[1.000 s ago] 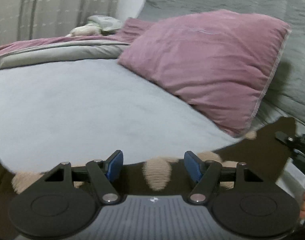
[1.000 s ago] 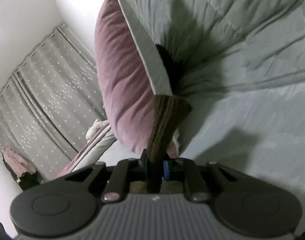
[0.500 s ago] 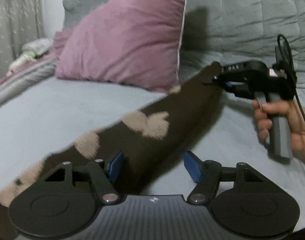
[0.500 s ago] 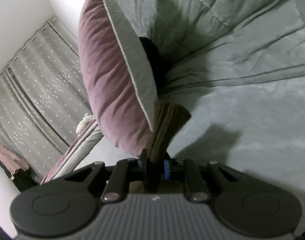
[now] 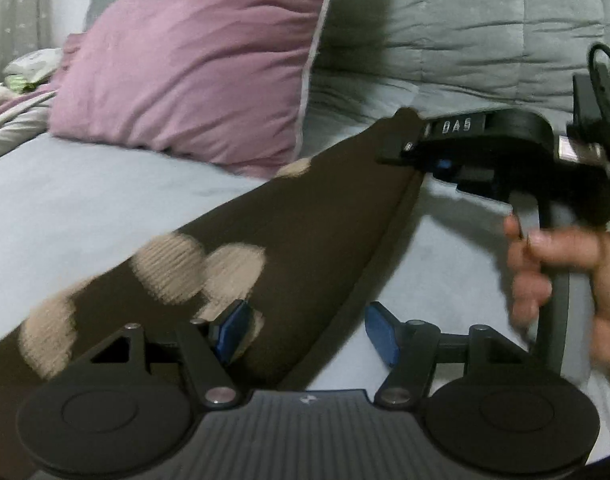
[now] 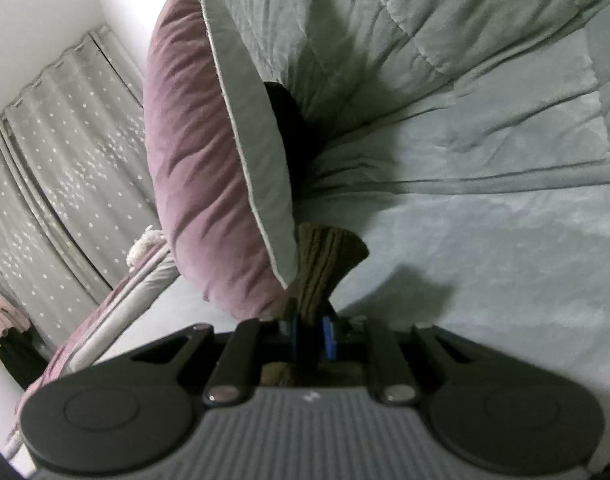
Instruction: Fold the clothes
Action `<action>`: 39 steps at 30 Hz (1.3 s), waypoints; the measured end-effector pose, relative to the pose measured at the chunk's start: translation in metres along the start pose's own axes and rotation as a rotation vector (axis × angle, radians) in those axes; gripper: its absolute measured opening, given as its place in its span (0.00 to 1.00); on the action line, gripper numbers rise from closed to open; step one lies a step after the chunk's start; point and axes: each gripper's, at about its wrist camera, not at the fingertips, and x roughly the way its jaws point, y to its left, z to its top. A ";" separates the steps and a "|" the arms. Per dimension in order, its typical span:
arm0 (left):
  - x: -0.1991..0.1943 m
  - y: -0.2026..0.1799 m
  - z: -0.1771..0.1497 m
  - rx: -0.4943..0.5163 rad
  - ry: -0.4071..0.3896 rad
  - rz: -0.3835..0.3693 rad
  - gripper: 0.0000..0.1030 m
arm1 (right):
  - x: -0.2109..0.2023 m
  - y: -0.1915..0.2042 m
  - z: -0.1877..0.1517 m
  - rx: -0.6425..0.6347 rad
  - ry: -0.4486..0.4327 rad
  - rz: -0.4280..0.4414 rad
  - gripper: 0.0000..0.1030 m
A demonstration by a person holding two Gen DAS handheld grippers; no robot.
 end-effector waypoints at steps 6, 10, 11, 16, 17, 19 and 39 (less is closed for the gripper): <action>0.039 -0.021 0.031 0.008 -0.016 -0.082 0.61 | -0.005 -0.011 0.007 -0.006 -0.002 -0.052 0.20; 0.037 -0.012 0.038 -0.114 -0.074 -0.171 0.61 | -0.015 -0.017 0.014 -0.037 -0.050 -0.094 0.34; 0.032 -0.009 0.037 -0.152 -0.095 -0.199 0.61 | -0.017 -0.020 0.016 -0.034 -0.055 -0.094 0.34; -0.016 0.008 0.022 -0.186 -0.196 -0.085 0.61 | -0.022 -0.018 0.019 -0.061 -0.076 -0.059 0.34; -0.024 0.013 0.020 -0.174 -0.202 -0.043 0.61 | -0.022 -0.013 0.019 -0.090 -0.076 -0.044 0.34; -0.038 0.021 0.014 -0.139 -0.203 0.050 0.61 | -0.019 0.002 0.014 -0.170 -0.063 -0.018 0.33; -0.051 0.076 -0.042 -0.223 -0.117 0.185 0.62 | 0.035 0.025 -0.001 -0.313 0.143 -0.134 0.11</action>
